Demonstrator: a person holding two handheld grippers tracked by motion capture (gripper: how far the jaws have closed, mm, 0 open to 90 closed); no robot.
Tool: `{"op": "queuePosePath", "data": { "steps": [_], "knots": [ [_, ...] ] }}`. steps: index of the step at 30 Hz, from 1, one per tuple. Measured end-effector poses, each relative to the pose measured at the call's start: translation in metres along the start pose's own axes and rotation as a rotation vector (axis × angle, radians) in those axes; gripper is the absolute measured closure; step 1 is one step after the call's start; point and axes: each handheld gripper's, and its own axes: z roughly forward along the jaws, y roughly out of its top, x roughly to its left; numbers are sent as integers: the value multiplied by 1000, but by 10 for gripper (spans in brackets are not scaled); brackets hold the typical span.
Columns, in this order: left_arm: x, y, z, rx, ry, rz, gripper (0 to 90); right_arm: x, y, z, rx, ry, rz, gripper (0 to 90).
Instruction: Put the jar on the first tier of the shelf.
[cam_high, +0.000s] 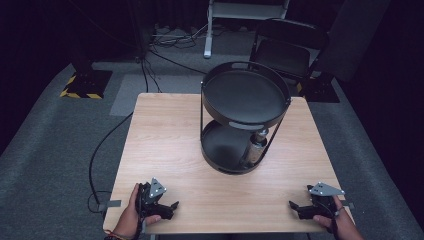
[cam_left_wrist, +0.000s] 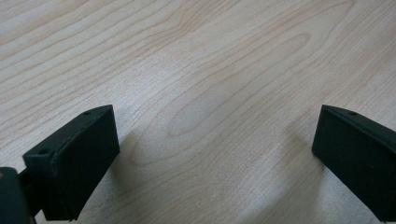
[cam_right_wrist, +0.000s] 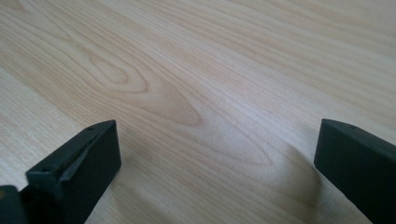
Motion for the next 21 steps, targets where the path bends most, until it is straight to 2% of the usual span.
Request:
{"op": "queuePosePath", "data": {
  "steps": [4, 21],
  "knots": [
    [0, 0, 0, -1, -1, 1, 3, -4, -2, -2, 3, 7, 5, 4],
    [0, 0, 0, -1, -1, 0, 3, -4, -1, -1, 5, 9, 6, 0]
  ]
}}
